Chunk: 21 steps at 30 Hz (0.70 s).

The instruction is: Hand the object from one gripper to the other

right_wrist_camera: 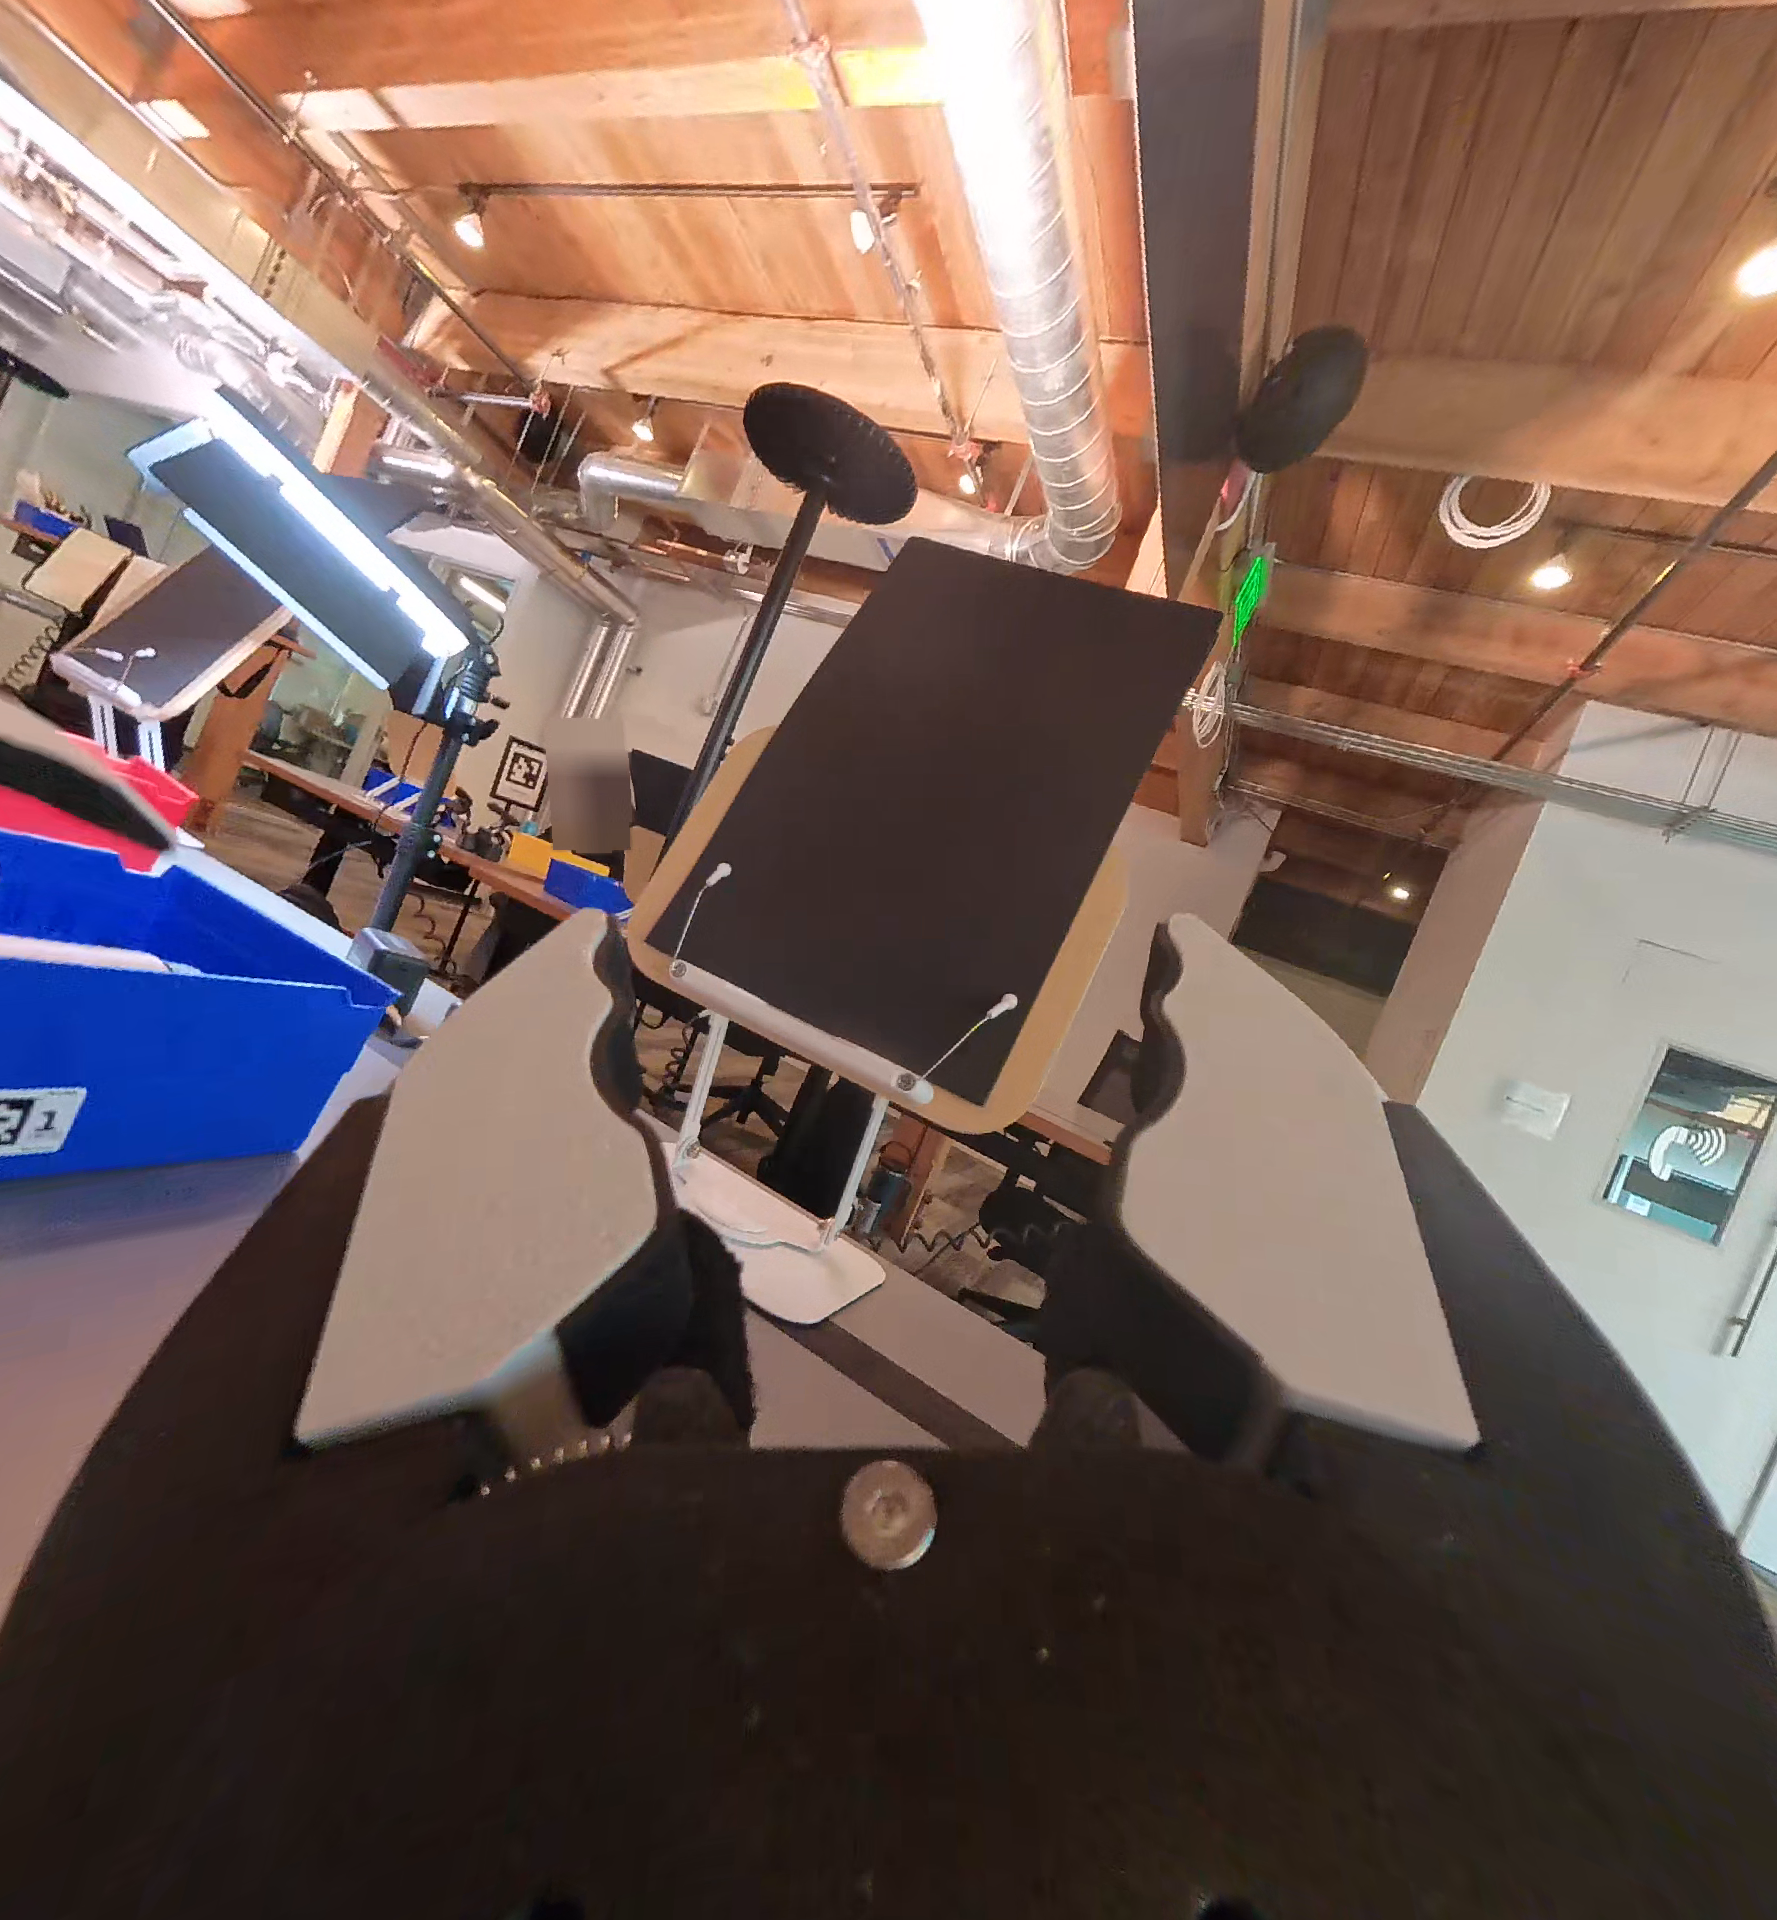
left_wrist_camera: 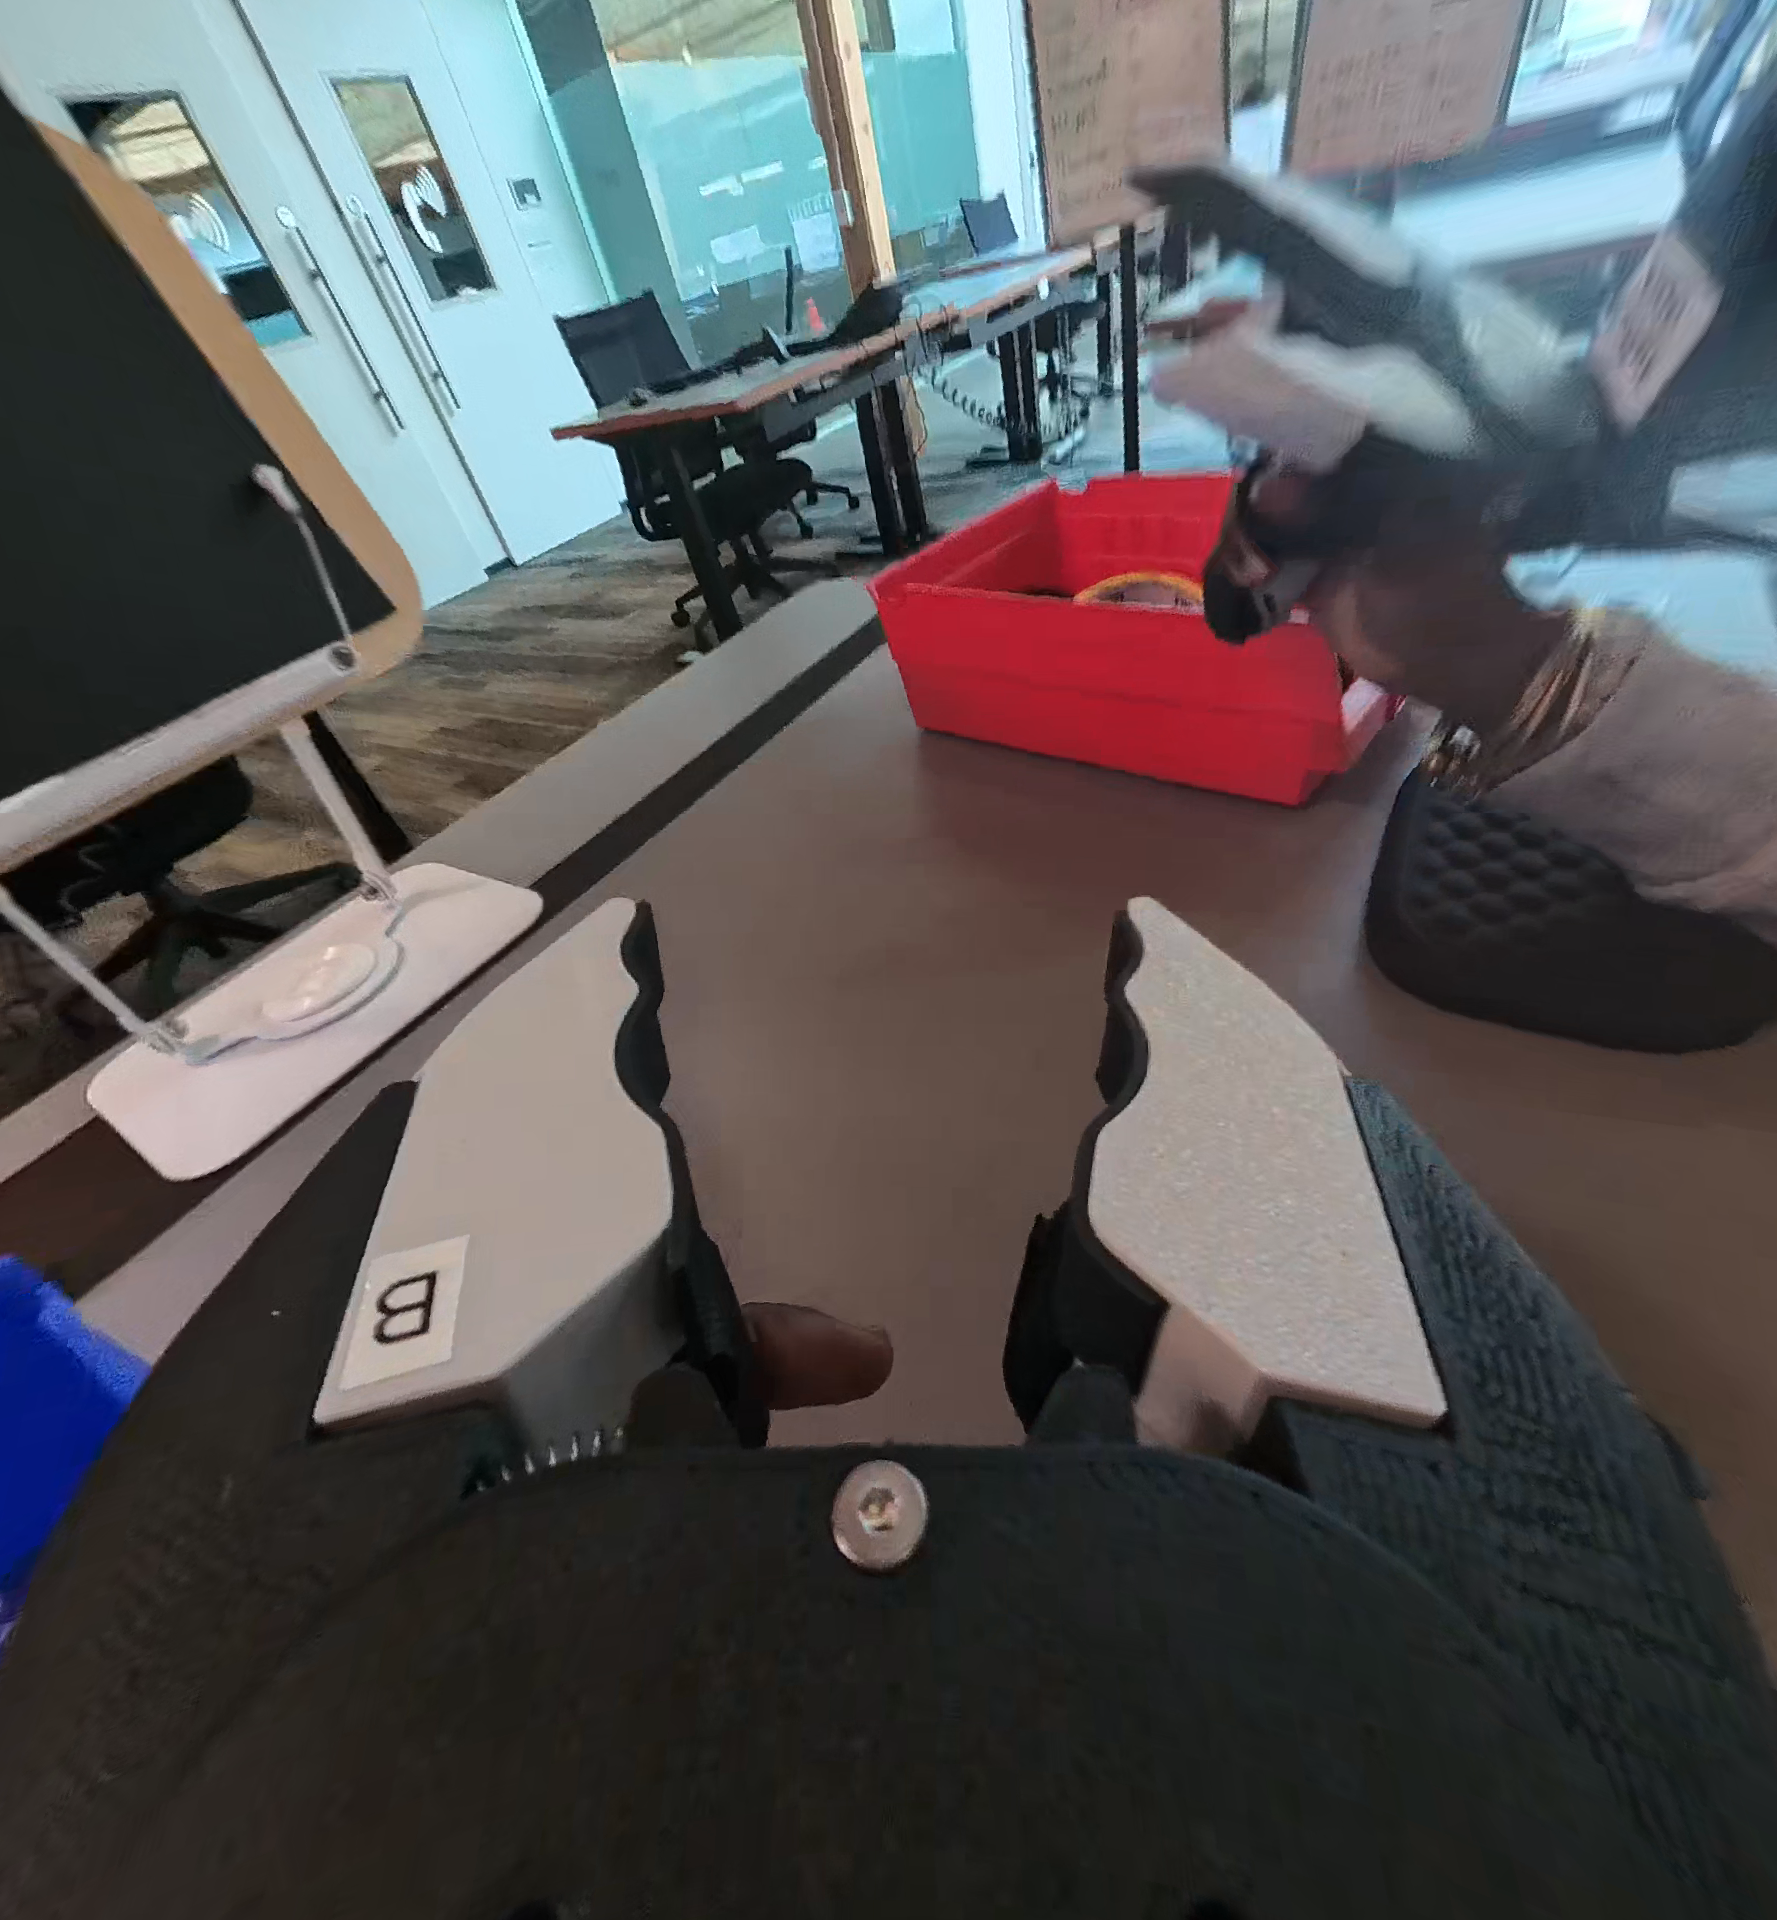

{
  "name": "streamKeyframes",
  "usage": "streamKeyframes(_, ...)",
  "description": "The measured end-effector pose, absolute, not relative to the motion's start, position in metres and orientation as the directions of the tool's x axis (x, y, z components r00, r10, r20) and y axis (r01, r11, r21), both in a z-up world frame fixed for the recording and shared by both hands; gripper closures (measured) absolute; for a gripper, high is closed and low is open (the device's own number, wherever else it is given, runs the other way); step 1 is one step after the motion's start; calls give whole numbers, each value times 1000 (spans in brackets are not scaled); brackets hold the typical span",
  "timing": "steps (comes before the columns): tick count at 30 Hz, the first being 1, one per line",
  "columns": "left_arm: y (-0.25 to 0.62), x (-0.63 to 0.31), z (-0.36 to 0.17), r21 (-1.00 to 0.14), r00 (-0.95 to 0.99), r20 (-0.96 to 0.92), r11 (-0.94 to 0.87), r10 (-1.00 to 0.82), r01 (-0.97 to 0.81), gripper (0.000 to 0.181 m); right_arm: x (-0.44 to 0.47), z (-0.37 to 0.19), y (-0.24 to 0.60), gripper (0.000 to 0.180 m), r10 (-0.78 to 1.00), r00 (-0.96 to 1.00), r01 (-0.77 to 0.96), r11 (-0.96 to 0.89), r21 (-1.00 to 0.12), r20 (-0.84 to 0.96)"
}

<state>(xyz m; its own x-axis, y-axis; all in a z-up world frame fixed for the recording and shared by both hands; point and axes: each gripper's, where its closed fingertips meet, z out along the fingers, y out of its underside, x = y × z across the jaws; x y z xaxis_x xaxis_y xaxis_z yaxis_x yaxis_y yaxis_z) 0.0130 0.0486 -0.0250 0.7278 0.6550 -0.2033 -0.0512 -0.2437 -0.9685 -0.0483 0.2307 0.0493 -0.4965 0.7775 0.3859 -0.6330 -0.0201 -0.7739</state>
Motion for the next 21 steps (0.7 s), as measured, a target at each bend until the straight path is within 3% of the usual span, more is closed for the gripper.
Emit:
streamKeyframes(7, -54, 54, 36, -973, 607, -209, -223, 766, -55, 104, -46, 49, 230, 88, 777, -493, -635, -13, -773, 392)
streamKeyframes(10, -112, 65, 24, -903, 437, -373, -429, 818, 31, 104, -49, 46, 230, 88, 776, -493, -626, -1, -779, 395)
streamKeyframes(14, -181, 81, -24, -637, 272, -664, -718, 696, 282, 107, -49, 44, 226, 89, 768, -498, -626, 4, -780, 404)
streamKeyframes(18, -221, 89, -68, -279, 303, -847, -851, 436, 445, 118, -46, 44, 223, 89, 762, -496, -634, 10, -774, 416)
streamKeyframes(21, -236, 82, -90, -225, 364, -828, -848, 426, 480, 131, -47, 43, 223, 90, 762, -498, -630, 11, -777, 414)
